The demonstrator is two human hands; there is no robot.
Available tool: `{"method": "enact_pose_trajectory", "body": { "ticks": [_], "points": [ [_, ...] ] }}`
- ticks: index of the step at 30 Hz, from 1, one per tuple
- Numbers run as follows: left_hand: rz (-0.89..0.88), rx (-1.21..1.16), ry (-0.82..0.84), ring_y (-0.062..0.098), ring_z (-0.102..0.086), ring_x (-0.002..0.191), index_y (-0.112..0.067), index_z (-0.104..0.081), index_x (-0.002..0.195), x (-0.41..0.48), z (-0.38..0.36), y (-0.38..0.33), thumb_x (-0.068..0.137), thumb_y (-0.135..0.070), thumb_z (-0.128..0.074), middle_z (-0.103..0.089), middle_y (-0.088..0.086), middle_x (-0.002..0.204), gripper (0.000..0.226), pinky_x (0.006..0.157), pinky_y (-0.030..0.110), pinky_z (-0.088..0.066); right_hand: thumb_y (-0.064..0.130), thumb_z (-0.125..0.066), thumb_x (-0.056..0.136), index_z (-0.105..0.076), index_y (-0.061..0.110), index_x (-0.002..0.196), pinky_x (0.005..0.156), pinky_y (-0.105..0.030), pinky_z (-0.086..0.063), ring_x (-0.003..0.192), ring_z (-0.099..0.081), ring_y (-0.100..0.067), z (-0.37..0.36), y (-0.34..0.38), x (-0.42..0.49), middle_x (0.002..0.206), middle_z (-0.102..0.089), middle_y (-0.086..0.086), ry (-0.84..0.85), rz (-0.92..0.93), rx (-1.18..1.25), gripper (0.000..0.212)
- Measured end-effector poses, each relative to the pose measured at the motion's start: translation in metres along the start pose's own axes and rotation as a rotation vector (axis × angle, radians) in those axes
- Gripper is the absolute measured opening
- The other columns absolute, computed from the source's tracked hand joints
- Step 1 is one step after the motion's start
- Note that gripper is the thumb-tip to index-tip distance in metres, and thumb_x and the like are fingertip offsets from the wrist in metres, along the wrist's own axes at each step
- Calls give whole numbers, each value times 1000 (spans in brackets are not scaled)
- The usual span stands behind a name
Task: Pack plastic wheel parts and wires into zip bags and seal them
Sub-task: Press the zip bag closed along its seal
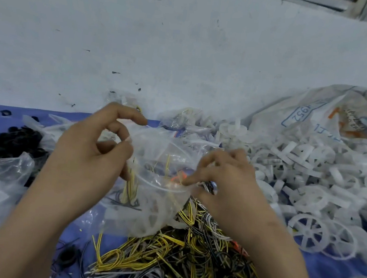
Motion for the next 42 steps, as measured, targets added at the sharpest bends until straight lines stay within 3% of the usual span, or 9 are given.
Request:
{"method": "enact_pose_trajectory", "body": {
  "ticks": [2,4,8,15,21,26,32,37,42],
  "points": [
    [-39,59,49,12,-65,54,-37,-64,79,0,1,-1,79,-18,-53,-55,-11,88,22,66,53,-54,29,-66,86,-71,41,91,102,-30,-16,131,-10,-9,-2,-4,2,141,-29,25,-29,-12,11,15],
    [-73,93,96,10,-65,66,-34,-65,73,0,1,0,77,-26,-50,-57,-13,95,17,69,42,-55,25,-67,85,-72,37,87,100,-22,-20,130,-22,1,-6,-10,3,136,-39,24,20,-10,88,13],
    [-107,249,125,4,-60,79,-41,-65,85,0,8,3,68,-55,-42,-59,-23,103,31,62,20,-48,15,-65,86,-72,25,81,68,0,-36,77,-52,19,-3,-21,4,70,-57,24,24,-74,309,12],
    [-204,363,231,2,-59,96,-37,-61,83,3,14,11,68,-63,-49,-62,-22,101,32,71,21,-45,19,-73,80,-75,23,83,78,-12,-46,79,-60,3,-2,-41,3,80,-69,13,-5,-162,388,6],
    [-268,353,205,-10,-55,93,-42,-55,87,0,15,9,78,-61,-40,-60,-29,102,26,74,20,-46,16,-72,80,-74,26,76,70,-10,-47,74,-63,2,-1,-46,3,76,-71,11,6,-163,469,11],
    [-328,350,99,0,-59,83,-32,-52,86,5,12,6,84,-47,-43,-61,-12,88,18,68,9,-40,9,-72,78,-75,25,75,73,-29,-55,70,-67,-12,5,-45,-1,74,-73,6,-16,-116,651,17],
    [-229,97,25,8,-61,68,-43,-56,83,11,26,25,78,-52,-54,-62,-8,73,11,65,7,-44,4,-68,81,-70,34,105,56,-14,-38,54,-43,-9,9,-47,-2,65,-61,5,-117,-27,803,40],
    [-224,-57,71,7,-60,64,-43,-57,88,9,18,21,76,-45,-60,-60,0,69,12,59,8,-44,4,-69,80,-73,24,76,55,-17,-42,62,-51,-17,3,-57,0,70,-65,-6,-118,-101,805,20],
    [-232,-101,112,8,-63,67,-43,-57,90,7,8,12,76,-41,-61,-61,0,70,15,67,13,-50,1,-64,84,-68,17,75,68,-20,-48,74,-59,-17,0,-61,-1,76,-66,-5,-99,-103,803,18]
  ]
}}
Point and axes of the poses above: each hand's wrist, its own x-axis towards the middle knuckle, its own z-axis out of the back of the hand, y = z × x, the point moved 4 cm from there along x, towards the middle knuckle
